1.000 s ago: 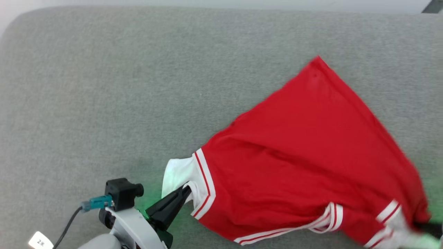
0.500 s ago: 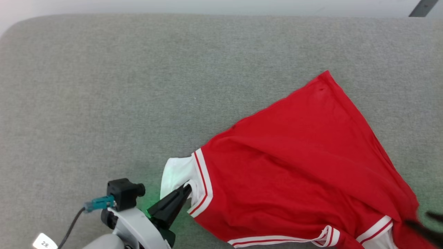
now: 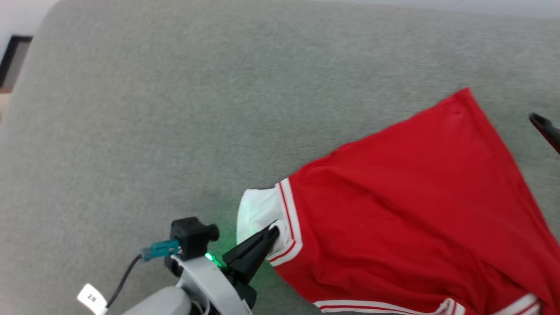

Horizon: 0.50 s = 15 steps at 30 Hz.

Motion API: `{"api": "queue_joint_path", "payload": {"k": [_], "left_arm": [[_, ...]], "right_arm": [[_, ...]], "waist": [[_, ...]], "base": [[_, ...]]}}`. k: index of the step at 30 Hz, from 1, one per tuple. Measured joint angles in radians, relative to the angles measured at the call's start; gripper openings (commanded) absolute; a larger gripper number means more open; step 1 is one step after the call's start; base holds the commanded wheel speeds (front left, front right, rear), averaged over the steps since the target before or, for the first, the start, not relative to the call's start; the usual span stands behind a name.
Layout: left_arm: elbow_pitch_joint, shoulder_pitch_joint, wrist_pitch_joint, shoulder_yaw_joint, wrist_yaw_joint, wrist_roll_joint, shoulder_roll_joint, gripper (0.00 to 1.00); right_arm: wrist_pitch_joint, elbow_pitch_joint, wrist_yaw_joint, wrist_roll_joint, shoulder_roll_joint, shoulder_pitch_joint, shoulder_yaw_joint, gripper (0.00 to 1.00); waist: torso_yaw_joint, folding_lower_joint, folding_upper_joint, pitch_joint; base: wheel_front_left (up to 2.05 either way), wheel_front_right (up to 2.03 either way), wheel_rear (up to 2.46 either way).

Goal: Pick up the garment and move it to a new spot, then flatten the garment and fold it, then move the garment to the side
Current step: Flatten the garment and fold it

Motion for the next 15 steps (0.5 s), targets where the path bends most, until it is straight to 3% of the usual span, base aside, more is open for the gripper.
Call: {"api": "queue_joint_path", "payload": {"k": [5,10,15], "left_arm": [[0.002,-0.03,0.0,-0.016,0.0,0.007,-0.03,0.0],[0.006,-0.052,0.0,-0.025,0.0,0.007,-0.077,0.0],[0.025,-0.054,0.0,-0.026,0.0,0.006,-0.093,0.0]], "right_arm": [[-0.004,0.209,0.0,-0.023,0.012,-0.19,0.217,1.0],[0.01,0.377,0.0,0.018,0.027,-0.298,0.346,1.0],[0.06,0.462,0.0,0.087,0.02,-0.358,0.437,1.0]], "waist": [[0.051,0.0,0.0,0.037],[0.105,0.0,0.0,0.071],[0.143,0.0,0.0,0.091]], "base": [[0.0,0.0,0.0],[0.0,0.0,0.0],[0.0,0.0,0.0]]}}
